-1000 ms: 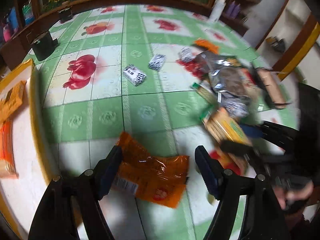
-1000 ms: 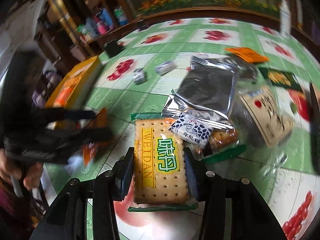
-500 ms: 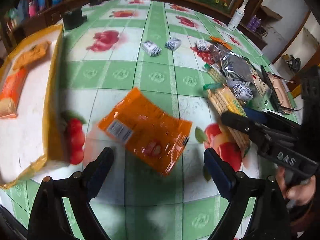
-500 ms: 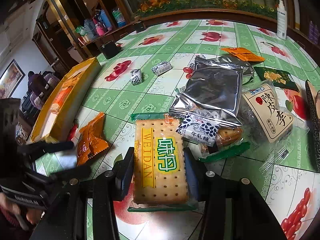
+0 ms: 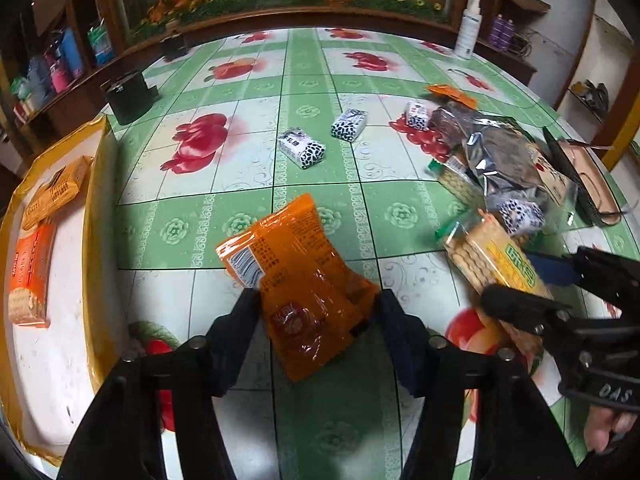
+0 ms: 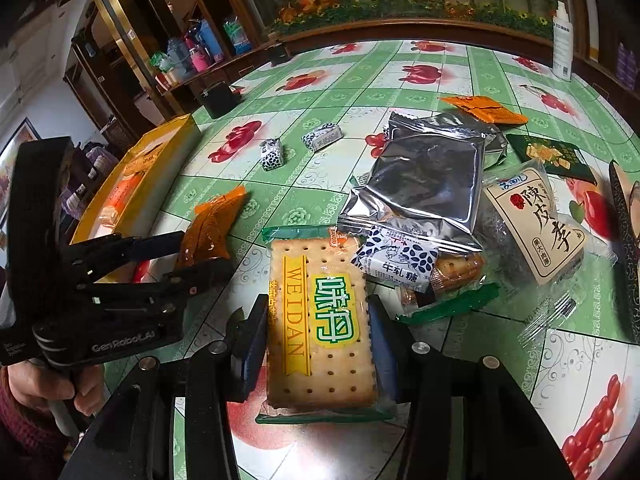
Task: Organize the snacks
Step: 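Carry both packets to the tray and lower them inside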
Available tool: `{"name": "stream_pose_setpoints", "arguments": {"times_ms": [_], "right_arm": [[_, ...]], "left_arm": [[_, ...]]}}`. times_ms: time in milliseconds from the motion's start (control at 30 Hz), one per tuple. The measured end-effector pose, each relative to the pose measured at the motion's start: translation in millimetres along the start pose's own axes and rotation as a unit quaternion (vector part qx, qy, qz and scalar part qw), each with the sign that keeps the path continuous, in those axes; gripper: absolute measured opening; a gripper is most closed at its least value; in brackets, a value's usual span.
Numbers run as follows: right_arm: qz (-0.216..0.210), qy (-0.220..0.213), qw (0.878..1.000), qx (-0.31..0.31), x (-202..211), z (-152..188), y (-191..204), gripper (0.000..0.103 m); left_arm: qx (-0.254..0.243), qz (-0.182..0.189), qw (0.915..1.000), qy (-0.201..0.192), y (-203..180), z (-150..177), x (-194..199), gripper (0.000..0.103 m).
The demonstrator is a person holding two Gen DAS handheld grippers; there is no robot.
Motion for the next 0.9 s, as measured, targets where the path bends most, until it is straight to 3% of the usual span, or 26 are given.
{"name": "stream_pose_setpoints", "arguments": {"times_ms": [100, 200, 333, 533, 567, 633, 733, 900], "right_arm": [[0.001, 0.0, 1.0, 0.002, -0.1, 0.5, 1.0, 0.051], [0.001, 0.0, 1.0, 0.002, -0.4, 0.5, 1.1, 0.051], [0.001, 0.0, 1.0, 0.002, -0.7, 0.9, 1.6, 0.051], [0.003, 0.0, 1.0, 0.004, -1.2, 0.5, 1.6, 0.051], [0.003, 0.0, 1.0, 0.004, -1.3, 0.2, 1.4, 0.051], [0.002, 0.0, 1.0, 0.003, -1.3, 0.3, 1.4, 0.051], [0.006, -0.002, 1.0, 0.008, -1.3, 0.6, 2.5, 0.051], [0.004, -0.007, 1.0, 0.02, -0.7, 0.9, 8.5, 0.051]], "left_arm": [[0.011, 0.02, 0.9997, -0.004, 2.3, 3.4, 4.4, 0.058], [0.01, 0.012, 0.9999, -0.001, 2.7, 6.4, 5.9, 0.059], [0.046, 0.041, 0.9981, 0.009, 10.2, 6.4, 7.8, 0.073], [0.045, 0.009, 0.9988, 0.015, 11.4, -2.1, -2.1, 0.076], [0.037, 0.002, 0.9993, 0.007, 9.6, -3.5, -3.8, 0.075], [0.024, -0.012, 0.9996, -0.006, 6.4, -3.1, -2.9, 0.062], [0.015, -0.005, 0.9996, -0.022, 3.8, 0.1, 1.8, 0.045], [0.01, 0.01, 0.9995, -0.03, 0.1, 7.9, 8.7, 0.041]]}}
Point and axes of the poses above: each gripper's, at about its wrist camera, not at the fingertips, and x roughly against the way its jaws point, y to its left, z to its underside, the point moved 3 cm from there along -x, roughly the way its jaws point, and after that the axes turned 8 degrees about -x, right-handed, at the moved point
